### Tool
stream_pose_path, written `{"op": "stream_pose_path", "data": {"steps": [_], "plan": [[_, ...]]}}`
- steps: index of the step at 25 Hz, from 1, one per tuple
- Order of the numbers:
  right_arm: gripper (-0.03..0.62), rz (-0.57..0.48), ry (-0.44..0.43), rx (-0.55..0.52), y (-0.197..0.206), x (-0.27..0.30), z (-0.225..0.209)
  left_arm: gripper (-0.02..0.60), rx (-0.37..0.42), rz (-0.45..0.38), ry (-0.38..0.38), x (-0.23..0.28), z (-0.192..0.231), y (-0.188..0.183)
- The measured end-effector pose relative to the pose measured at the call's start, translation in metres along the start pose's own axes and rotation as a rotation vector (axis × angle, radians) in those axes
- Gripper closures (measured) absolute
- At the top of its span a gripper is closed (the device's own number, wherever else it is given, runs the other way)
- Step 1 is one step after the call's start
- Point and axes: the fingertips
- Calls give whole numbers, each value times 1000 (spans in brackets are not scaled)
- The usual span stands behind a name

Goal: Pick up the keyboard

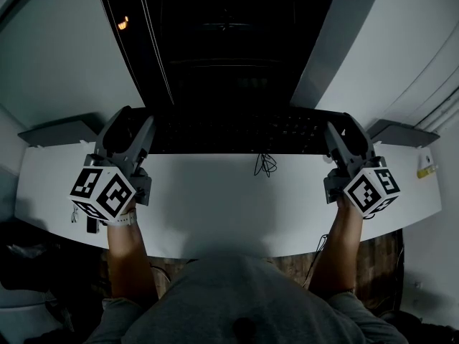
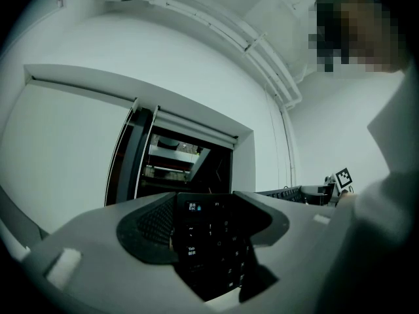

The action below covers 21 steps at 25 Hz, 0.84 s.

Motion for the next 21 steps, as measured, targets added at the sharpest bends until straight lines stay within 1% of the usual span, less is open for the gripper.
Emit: {"op": "stream_pose_path", "data": {"steps": [9, 17, 21], "plan": [[339, -9, 3, -8, -1, 0, 1, 322, -5, -7, 3, 1, 1, 2], [339, 0, -6, -5, 0, 1, 1, 324, -19, 4, -16, -1, 1, 2], [339, 0, -2, -1, 1, 1, -1, 322, -11, -1, -5, 1, 0, 2]]}}
Point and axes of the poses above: the fingertips, and each gripper's own axes: x forward along the fingers, z to its left, y out of its underside, and after that the axes turned 15 degrees about z, right-handed
